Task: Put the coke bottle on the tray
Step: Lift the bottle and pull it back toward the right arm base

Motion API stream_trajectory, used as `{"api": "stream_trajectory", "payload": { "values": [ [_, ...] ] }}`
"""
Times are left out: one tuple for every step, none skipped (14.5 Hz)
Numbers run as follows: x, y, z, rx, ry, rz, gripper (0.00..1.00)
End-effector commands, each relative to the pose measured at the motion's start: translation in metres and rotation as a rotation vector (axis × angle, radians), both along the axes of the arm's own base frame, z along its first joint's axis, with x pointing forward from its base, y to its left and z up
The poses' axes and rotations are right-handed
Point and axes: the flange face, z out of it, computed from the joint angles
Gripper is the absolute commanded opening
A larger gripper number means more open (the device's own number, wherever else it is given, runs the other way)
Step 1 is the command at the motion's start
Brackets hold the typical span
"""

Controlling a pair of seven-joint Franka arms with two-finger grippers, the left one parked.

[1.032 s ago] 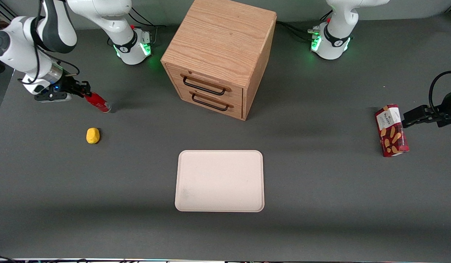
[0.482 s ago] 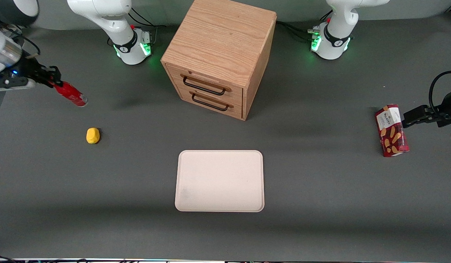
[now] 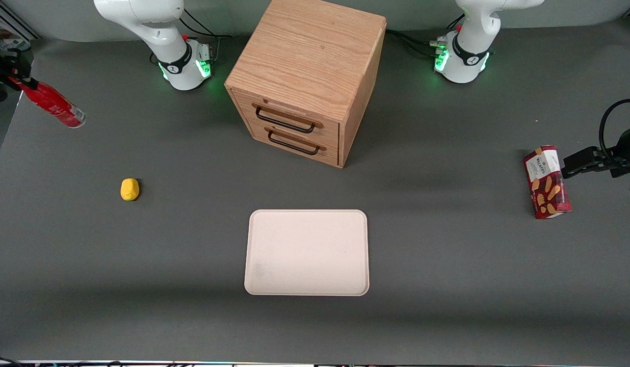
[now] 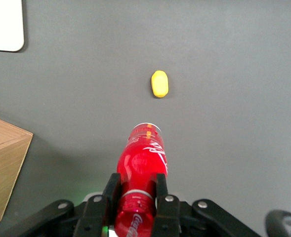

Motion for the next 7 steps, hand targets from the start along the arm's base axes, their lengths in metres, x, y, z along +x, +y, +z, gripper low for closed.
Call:
{"api": "stream_trajectory", "payload": {
  "values": [
    [0.029, 0.006, 0.014, 0.021, 0.021, 0.034, 0.00],
    [0.042, 0.014, 0.017, 0.029, 0.014, 0.041, 0.00],
    [0.061, 0.023, 0.016, 0.029, 0.028, 0.058, 0.00],
    [0.079, 0.034, 0.017, 0.026, 0.042, 0.074, 0.00],
    [0.097, 0.047, 0.018, 0.032, 0.043, 0.088, 0.00],
    [0.113, 0.058, 0.019, 0.045, 0.045, 0.091, 0.00],
    [0.129, 0.074, 0.016, 0.051, 0.052, 0.106, 0.00]
  ]
}}
